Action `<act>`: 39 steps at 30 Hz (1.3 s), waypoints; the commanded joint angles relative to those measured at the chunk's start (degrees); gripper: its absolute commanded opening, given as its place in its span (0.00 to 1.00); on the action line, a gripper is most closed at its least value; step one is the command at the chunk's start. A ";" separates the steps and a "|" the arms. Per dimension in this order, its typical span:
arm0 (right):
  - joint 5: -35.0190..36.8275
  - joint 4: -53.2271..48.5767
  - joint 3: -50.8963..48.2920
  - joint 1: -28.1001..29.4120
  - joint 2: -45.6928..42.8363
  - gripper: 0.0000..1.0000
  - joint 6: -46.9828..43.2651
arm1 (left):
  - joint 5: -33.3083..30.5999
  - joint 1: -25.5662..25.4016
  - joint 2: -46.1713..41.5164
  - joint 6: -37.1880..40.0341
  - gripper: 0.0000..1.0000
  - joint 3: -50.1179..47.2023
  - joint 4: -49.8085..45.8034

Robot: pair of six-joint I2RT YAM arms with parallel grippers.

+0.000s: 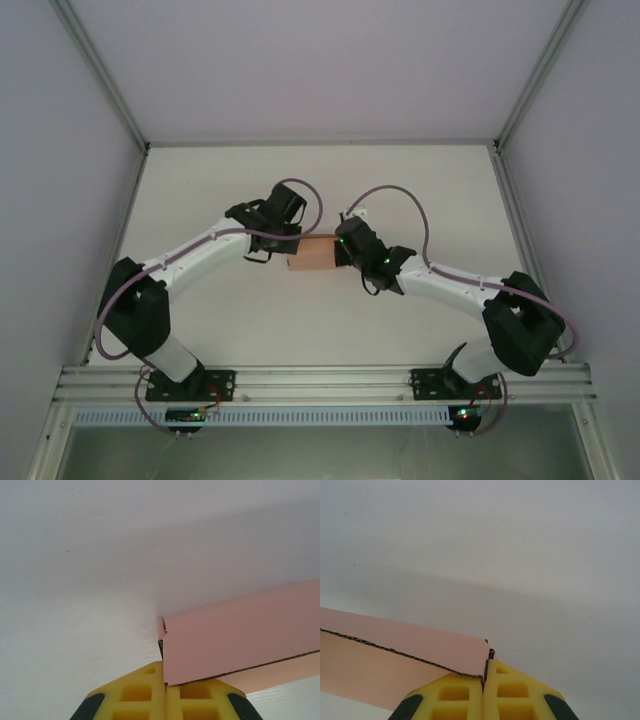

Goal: Assemble paper box

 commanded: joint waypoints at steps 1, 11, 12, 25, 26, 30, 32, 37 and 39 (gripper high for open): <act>-3.09 -8.51 -2.05 1.18 3.19 0.00 0.61 | 6.23 -0.89 1.76 -4.02 0.00 -2.84 -0.06; -2.52 -9.87 -1.61 1.49 3.22 0.00 1.25 | 6.17 -2.19 3.62 -8.03 0.00 0.41 -3.62; -2.54 -9.76 -1.61 1.62 3.16 0.00 1.31 | 6.78 -2.14 3.72 -8.46 0.00 1.03 -4.25; -3.36 -9.83 -2.14 1.79 3.03 0.00 0.97 | 10.78 -0.28 5.59 -7.81 0.00 6.68 -7.39; -3.31 -9.73 -2.16 1.75 2.99 0.00 0.90 | 10.65 0.14 5.59 -8.02 0.00 6.96 -7.68; -3.57 -10.07 -2.23 1.77 3.02 0.00 0.81 | 10.52 0.69 5.68 -7.95 0.00 7.90 -7.67; -3.45 -10.02 -2.22 1.80 3.03 0.00 0.75 | 9.35 0.58 6.32 -7.65 0.00 7.71 -7.47; -3.53 -7.87 -3.34 1.75 3.09 0.00 0.68 | 2.76 -2.00 6.07 -6.58 0.00 2.60 -3.35; -3.52 -6.77 -4.13 1.78 3.28 0.00 0.58 | 1.55 -2.51 4.87 -8.07 0.00 -1.20 -0.87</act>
